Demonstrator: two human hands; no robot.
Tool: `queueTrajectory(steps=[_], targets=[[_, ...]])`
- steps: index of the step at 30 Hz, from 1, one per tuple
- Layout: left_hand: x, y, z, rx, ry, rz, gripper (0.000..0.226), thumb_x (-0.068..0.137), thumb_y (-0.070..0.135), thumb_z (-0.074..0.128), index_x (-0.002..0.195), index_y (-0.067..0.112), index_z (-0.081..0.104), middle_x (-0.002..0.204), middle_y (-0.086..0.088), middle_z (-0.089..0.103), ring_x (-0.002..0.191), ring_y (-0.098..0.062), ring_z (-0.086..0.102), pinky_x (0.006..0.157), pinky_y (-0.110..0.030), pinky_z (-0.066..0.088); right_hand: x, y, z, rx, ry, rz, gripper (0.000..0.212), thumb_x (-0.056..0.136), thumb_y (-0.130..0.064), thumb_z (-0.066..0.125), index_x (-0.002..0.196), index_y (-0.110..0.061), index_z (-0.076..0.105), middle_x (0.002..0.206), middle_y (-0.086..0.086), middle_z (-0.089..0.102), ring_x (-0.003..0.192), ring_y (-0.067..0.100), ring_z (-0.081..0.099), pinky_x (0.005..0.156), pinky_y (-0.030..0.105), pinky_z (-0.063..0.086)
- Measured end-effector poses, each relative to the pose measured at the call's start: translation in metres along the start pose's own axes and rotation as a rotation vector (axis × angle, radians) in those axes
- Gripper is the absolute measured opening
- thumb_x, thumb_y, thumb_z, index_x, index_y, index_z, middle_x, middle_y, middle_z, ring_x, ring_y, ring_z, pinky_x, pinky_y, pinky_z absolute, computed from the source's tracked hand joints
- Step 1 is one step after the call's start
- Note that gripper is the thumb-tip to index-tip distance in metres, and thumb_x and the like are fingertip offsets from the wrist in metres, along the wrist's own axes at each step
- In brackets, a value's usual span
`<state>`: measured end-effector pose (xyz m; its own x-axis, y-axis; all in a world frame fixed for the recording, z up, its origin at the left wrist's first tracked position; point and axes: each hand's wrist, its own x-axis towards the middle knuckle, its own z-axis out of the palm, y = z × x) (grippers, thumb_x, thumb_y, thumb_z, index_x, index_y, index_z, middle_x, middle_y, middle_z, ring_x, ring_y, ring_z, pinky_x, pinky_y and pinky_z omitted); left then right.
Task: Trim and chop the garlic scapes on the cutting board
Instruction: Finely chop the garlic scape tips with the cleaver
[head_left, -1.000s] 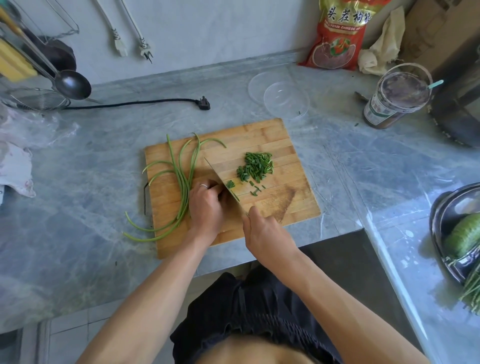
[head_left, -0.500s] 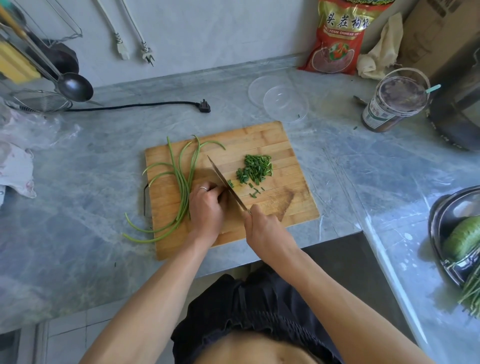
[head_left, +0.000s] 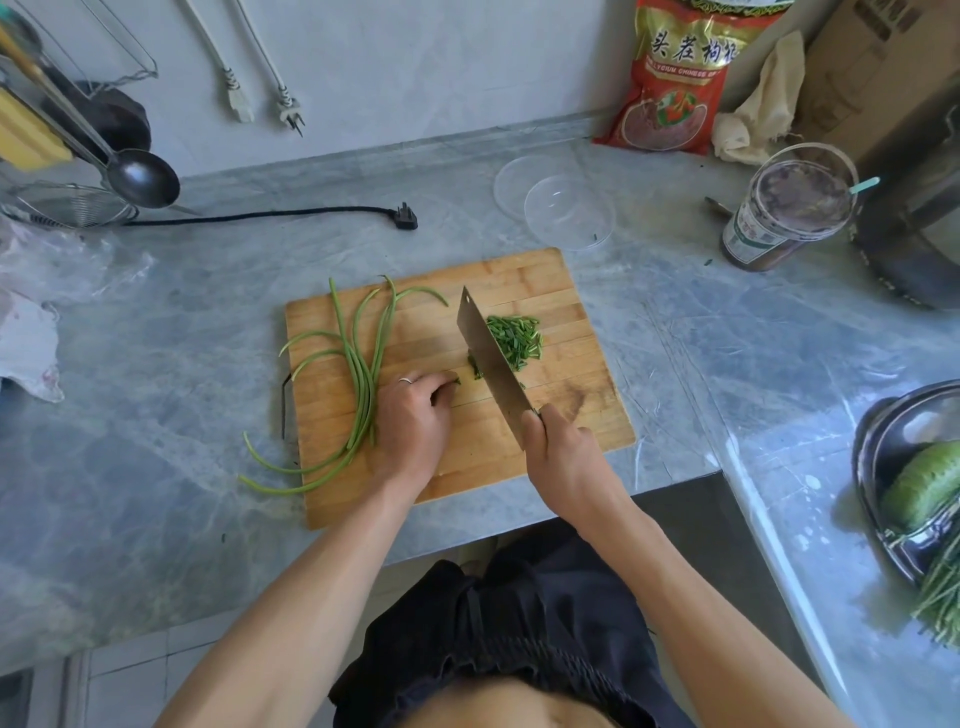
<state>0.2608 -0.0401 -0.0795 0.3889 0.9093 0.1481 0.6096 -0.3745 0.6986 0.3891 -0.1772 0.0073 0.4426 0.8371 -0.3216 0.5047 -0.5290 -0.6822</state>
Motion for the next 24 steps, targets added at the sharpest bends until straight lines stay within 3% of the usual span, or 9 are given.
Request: queueTrajectory(steps=[6, 8, 11, 15, 21, 24], targets=[[0.003, 0.006, -0.006, -0.039, 0.014, 0.047, 0.015, 0.088, 0.006, 0.066, 0.097, 0.011, 0.078, 0.089, -0.003, 0.076, 0.079, -0.02, 0.069, 0.072, -0.037, 0.054, -0.002, 0.007, 0.006, -0.067, 0.01, -0.105, 0.03, 0.092, -0.041, 0.018, 0.068, -0.025, 0.026, 0.058, -0.005, 0.031, 0.045, 0.014, 0.02, 0.045, 0.02, 0.014], [0.004, 0.009, -0.011, -0.044, 0.045, 0.072, 0.017, 0.087, -0.001, 0.065, 0.096, 0.007, 0.077, 0.087, -0.005, 0.076, 0.077, -0.021, 0.07, 0.071, -0.034, 0.054, -0.003, 0.009, 0.007, -0.051, 0.031, -0.118, 0.032, 0.096, -0.038, 0.023, 0.069, -0.022, 0.029, 0.057, -0.004, 0.032, 0.045, 0.013, 0.021, 0.044, 0.021, 0.015], [0.004, 0.009, -0.02, -0.049, 0.088, 0.056, 0.019, 0.086, -0.005, 0.065, 0.098, 0.004, 0.077, 0.09, -0.007, 0.076, 0.079, -0.02, 0.069, 0.074, -0.026, 0.051, -0.005, 0.011, 0.01, -0.094, 0.042, -0.171, 0.044, 0.089, -0.05, 0.013, 0.073, -0.015, 0.033, 0.058, -0.004, 0.031, 0.045, 0.015, 0.018, 0.039, 0.023, 0.024], [0.005, 0.004, -0.028, -0.073, 0.089, 0.0, 0.018, 0.087, 0.001, 0.067, 0.102, 0.004, 0.076, 0.095, -0.005, 0.076, 0.085, -0.016, 0.069, 0.077, -0.022, 0.051, -0.005, 0.009, 0.011, -0.081, 0.039, -0.152, 0.038, 0.09, -0.045, 0.017, 0.073, -0.015, 0.032, 0.059, -0.002, 0.031, 0.047, 0.016, 0.016, 0.041, 0.021, 0.029], [0.002, -0.005, -0.025, 0.042, 0.006, 0.067, 0.02, 0.085, 0.002, 0.068, 0.103, 0.005, 0.076, 0.099, -0.009, 0.072, 0.093, -0.026, 0.066, 0.081, -0.036, 0.054, -0.01, 0.004, 0.014, -0.1, -0.001, -0.147, 0.037, 0.092, -0.045, 0.017, 0.074, -0.016, 0.032, 0.059, -0.003, 0.03, 0.046, 0.017, 0.016, 0.041, 0.022, 0.028], [-0.004, -0.006, -0.02, 0.2, 0.008, 0.081, 0.019, 0.088, 0.009, 0.066, 0.105, 0.005, 0.075, 0.101, -0.013, 0.068, 0.091, -0.032, 0.061, 0.081, -0.042, 0.052, -0.012, -0.003, 0.01, -0.129, -0.062, -0.072, 0.041, 0.099, -0.048, 0.02, 0.087, -0.015, 0.042, 0.07, 0.0, 0.046, 0.056, 0.016, 0.038, 0.053, 0.02, 0.03]])
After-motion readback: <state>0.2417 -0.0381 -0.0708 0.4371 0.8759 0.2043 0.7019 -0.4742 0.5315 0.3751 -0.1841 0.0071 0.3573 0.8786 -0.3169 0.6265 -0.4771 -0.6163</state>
